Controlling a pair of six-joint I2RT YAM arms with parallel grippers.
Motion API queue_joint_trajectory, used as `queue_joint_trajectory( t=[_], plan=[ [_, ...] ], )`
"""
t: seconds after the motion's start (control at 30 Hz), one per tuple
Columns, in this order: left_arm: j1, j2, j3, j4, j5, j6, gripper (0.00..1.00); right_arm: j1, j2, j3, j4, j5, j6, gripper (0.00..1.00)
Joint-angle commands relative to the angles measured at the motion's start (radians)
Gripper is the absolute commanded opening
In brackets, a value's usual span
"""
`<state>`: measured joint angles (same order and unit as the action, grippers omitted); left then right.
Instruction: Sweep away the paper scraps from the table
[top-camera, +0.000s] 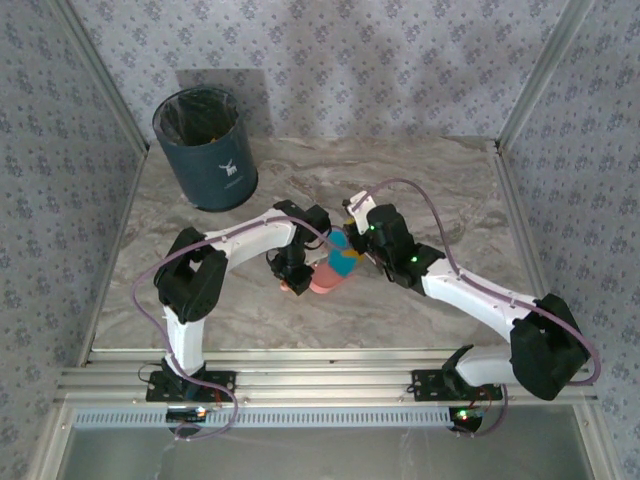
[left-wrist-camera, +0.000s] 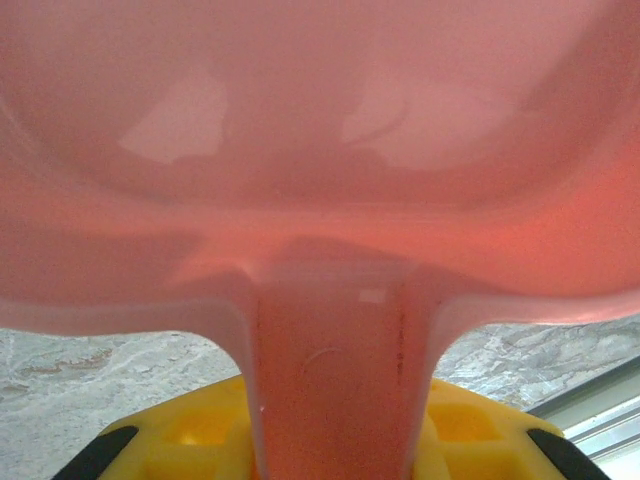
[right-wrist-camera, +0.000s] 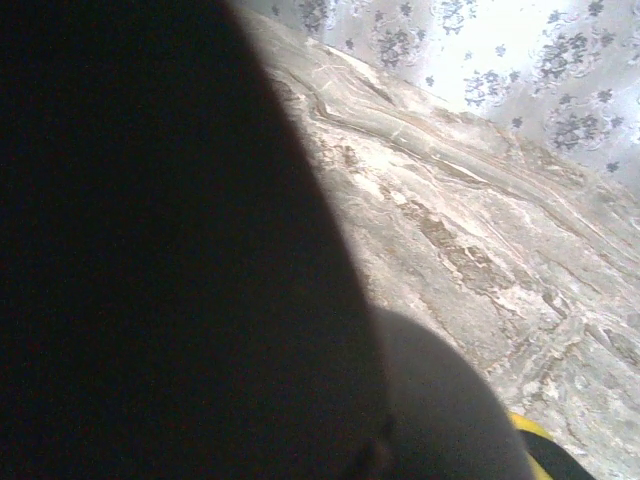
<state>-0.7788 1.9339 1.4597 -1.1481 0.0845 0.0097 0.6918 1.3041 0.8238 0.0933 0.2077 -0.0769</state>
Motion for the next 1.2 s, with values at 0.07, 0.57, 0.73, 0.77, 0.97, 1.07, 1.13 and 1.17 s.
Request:
queue_joint_trajectory(
  t=[0.07, 0.57, 0.73, 0.77, 0.97, 1.07, 1.13, 1.17],
  plan=[
    [0.001, 0.02, 0.021, -0.013, -0.014, -0.011, 0.0, 0.041, 0.003, 0.035, -0.054, -0.125, 0.06, 0.0],
    [-0.004, 0.031, 0.019, -0.026, -0.015, -0.006, 0.0, 0.05, -0.07, 0.01, 0.029, -0.116, 0.085, 0.0],
    [-0.002, 0.03, 0.019, -0.023, -0.035, -0.01, 0.0, 0.038, -0.126, -0.022, 0.031, 0.003, 0.105, 0.0],
    [-0.002, 0.031, 0.019, -0.023, -0.042, -0.013, 0.0, 0.035, -0.137, -0.028, 0.026, 0.025, 0.108, 0.0],
    [0.0, 0.031, 0.019, -0.021, -0.059, -0.02, 0.0, 0.006, -0.173, -0.057, 0.037, 0.101, 0.152, 0.0],
    [0.001, 0.029, 0.019, -0.021, -0.062, -0.02, 0.0, -0.023, -0.153, -0.057, 0.07, 0.108, 0.151, 0.0],
    [0.0, 0.028, 0.019, -0.021, -0.06, -0.02, 0.0, -0.041, -0.129, -0.051, 0.102, 0.119, 0.142, 0.0],
    [0.001, 0.027, 0.019, -0.021, -0.06, -0.02, 0.0, -0.048, -0.113, -0.042, 0.12, 0.123, 0.131, 0.0]
  ],
)
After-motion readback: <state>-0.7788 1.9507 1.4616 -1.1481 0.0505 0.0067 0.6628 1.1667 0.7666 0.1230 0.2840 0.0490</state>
